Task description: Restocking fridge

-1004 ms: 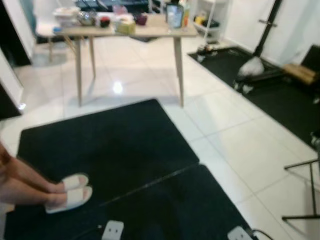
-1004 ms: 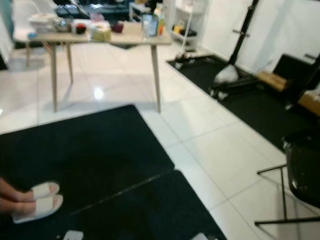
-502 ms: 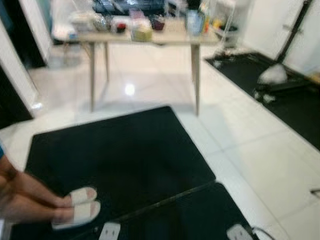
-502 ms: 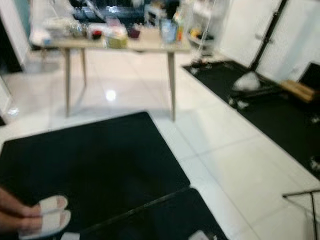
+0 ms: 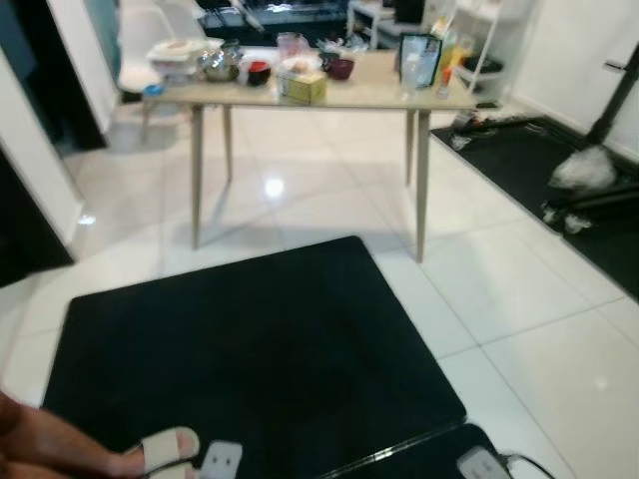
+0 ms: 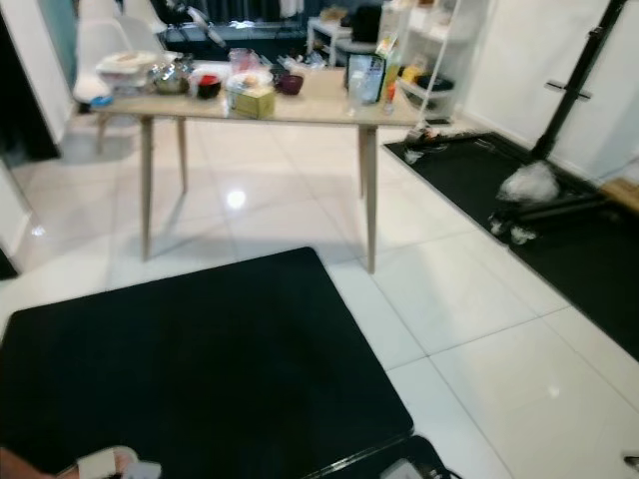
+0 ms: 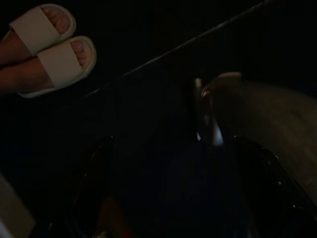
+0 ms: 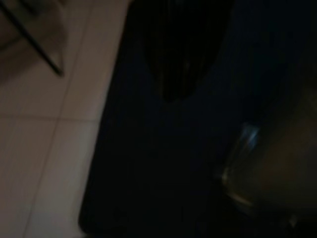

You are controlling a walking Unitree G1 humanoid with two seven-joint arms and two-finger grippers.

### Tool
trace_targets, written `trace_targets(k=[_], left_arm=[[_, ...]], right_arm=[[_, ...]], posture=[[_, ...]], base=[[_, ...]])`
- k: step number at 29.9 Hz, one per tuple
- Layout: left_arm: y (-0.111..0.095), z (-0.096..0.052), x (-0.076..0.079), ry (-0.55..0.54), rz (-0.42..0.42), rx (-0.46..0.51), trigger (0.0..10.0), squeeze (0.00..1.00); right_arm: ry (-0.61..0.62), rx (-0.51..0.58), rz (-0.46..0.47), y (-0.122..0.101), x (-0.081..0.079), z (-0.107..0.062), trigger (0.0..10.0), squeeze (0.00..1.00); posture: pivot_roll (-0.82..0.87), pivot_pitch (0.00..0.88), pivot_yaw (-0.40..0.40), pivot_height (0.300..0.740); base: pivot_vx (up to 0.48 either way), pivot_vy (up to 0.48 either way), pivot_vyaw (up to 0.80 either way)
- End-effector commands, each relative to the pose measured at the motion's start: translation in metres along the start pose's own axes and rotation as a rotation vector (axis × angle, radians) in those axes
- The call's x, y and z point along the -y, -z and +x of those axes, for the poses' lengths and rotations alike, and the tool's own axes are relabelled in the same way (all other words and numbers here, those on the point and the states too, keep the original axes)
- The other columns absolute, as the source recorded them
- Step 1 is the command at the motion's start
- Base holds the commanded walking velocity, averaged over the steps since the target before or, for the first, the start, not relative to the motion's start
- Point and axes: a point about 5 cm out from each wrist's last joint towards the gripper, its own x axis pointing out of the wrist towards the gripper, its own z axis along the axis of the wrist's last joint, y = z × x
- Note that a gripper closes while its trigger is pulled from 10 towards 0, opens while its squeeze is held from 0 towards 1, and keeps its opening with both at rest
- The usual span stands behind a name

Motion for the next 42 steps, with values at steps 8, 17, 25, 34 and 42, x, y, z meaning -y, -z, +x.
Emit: trace_targets(k=[8,17,25,34,42], left_arm=[[0.0083,0.0003,0.0082,0.026,0.005,-0.034,10.0,0.0],[0.0082,0.0003,0.0081,0.025,0.005,-0.034,10.0,0.0],[0.0086,0.0002,0.008,0.026,0.008,-0.035,10.0,0.0],[0.0092,-0.0001,0.0068,0.024,0.009,-0.037,10.0,0.0],[0.0097,-0.0004,0.0059,0.022,0.01,-0.039,10.0,0.0]], right_arm=[[0.004,-0.016,0.009,0.0051,0.0022,-0.0008,10.0,0.0],[0.004,-0.013,0.011,0.004,0.0019,-0.0007,10.0,0.0],[-0.001,-0.014,0.014,0.0043,0.0003,-0.0005,10.0,0.0],[-0.005,-0.013,0.016,0.004,-0.0017,-0.0002,10.0,0.0],[-0.009,-0.013,0.016,0.0041,-0.0031,0.0,10.0,0.0]], posture=[[-0.05,0.0,-0.03,0.74],[-0.05,0.0,-0.029,0.74],[-0.05,0.0,-0.026,0.74],[-0.05,0.0,-0.023,0.74],[-0.05,0.0,-0.022,0.74]], base=[[0.48,0.0,0.0],[0.48,0.0,0.0],[0.48,0.0,0.0],[0.48,0.0,0.0],[0.48,0.0,0.0]])
